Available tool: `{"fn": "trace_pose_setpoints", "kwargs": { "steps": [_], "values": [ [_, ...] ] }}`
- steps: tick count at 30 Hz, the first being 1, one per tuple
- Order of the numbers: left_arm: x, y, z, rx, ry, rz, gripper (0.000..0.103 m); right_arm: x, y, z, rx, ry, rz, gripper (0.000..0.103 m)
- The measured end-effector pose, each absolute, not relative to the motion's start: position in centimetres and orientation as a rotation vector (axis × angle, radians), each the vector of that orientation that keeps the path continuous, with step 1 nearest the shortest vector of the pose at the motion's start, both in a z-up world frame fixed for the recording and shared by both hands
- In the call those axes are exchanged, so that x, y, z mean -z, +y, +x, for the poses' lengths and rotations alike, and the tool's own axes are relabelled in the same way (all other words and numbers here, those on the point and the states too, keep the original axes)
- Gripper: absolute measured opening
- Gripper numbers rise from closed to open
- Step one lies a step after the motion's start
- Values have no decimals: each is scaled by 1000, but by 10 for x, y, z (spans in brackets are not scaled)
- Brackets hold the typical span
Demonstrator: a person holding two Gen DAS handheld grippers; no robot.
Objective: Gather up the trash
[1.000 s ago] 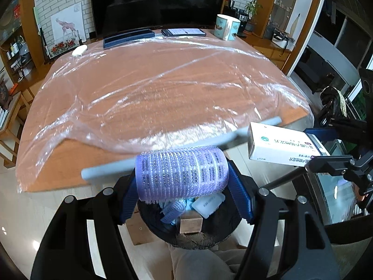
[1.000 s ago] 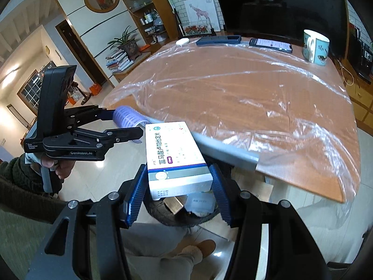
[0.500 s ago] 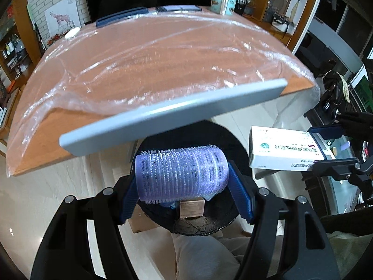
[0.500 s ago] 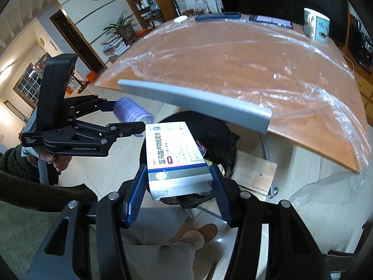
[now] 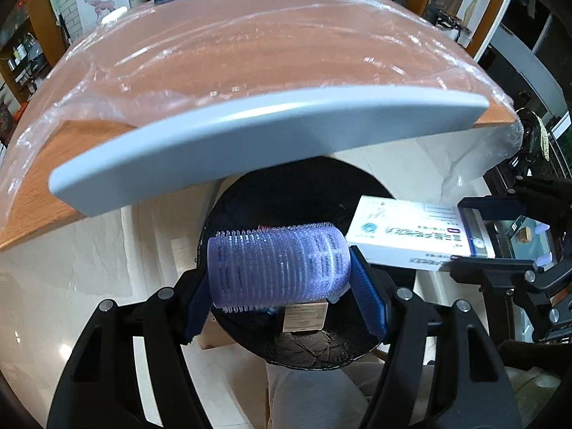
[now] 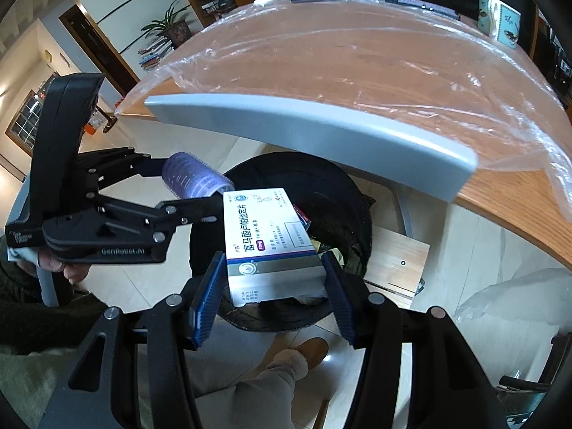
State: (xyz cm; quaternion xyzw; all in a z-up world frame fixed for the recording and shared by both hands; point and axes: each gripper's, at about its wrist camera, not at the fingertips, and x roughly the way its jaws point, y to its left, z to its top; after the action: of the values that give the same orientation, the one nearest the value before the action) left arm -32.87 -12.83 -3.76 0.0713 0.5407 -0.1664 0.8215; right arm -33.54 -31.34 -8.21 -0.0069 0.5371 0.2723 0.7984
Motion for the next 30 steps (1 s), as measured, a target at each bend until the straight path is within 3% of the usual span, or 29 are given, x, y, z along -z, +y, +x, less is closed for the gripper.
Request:
{"fn": "trace_pose_setpoints", "kwargs": {
  "steps": [9,13,22,26,29,30],
  "values": [
    [56,-129,-324,341,1168,187,70,107,-305,-321,-548,1198,10,51],
    [60,-127,-320,352,1181,181,81,110,-310,-316,-523,1198,49,69],
    [45,-116,-323,356,1170,162,85,90,-321,-322,-513,1164,81,74],
    [6,-108,-332,385,1104,131,85,49,-332,-327,-547,1079,109,81],
    [-37,-99,-333,418,999,95,86,13,-340,-325,-541,962,81,94],
    [-55,-95,-329,415,943,96,94,5,-343,-322,-524,935,68,97]
  ]
}}
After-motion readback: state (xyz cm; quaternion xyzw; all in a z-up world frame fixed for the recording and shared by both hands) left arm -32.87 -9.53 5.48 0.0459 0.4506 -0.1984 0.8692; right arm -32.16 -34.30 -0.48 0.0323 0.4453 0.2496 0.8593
